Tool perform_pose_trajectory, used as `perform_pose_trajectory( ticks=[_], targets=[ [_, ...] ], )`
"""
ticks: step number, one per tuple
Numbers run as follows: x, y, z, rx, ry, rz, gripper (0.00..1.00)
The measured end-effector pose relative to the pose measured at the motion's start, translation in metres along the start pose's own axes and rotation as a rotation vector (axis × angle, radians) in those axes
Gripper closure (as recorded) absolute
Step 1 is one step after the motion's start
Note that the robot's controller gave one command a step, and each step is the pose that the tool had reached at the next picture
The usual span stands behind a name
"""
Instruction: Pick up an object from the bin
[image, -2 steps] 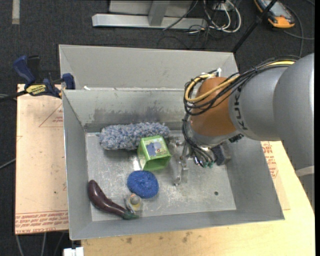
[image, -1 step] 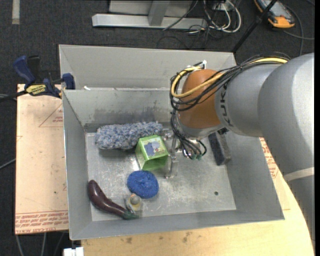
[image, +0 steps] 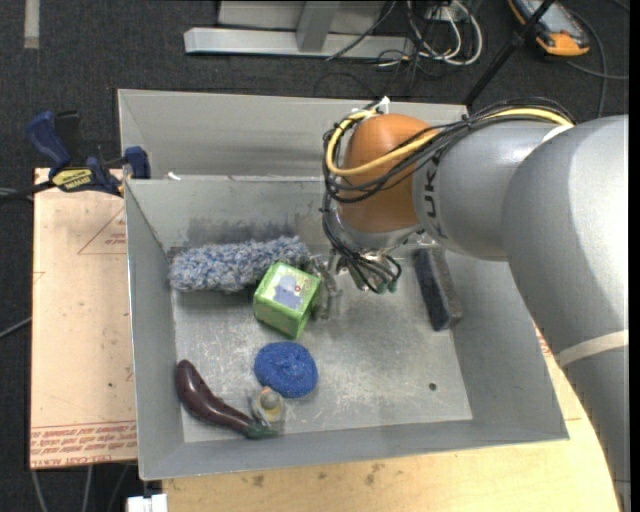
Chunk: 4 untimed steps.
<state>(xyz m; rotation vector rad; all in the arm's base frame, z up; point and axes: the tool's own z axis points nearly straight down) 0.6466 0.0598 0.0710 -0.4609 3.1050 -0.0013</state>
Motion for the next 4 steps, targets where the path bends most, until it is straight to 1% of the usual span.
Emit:
perform_pose_trajectory(
  ticks=[1,2,3,4],
  targets=[
    [0.0,0.0,0.0,0.0,0.0,0.0,1.0],
    [0.01,-0.006,-0.017,-0.003,0.005,-0.098,1.0],
    [0.03,0.008,-0.048,-0.002,0.002,-0.148,1.0],
    [0.029,-0.02,-0.171,0.001,-0.005,-0.27,1.0]
  ],
)
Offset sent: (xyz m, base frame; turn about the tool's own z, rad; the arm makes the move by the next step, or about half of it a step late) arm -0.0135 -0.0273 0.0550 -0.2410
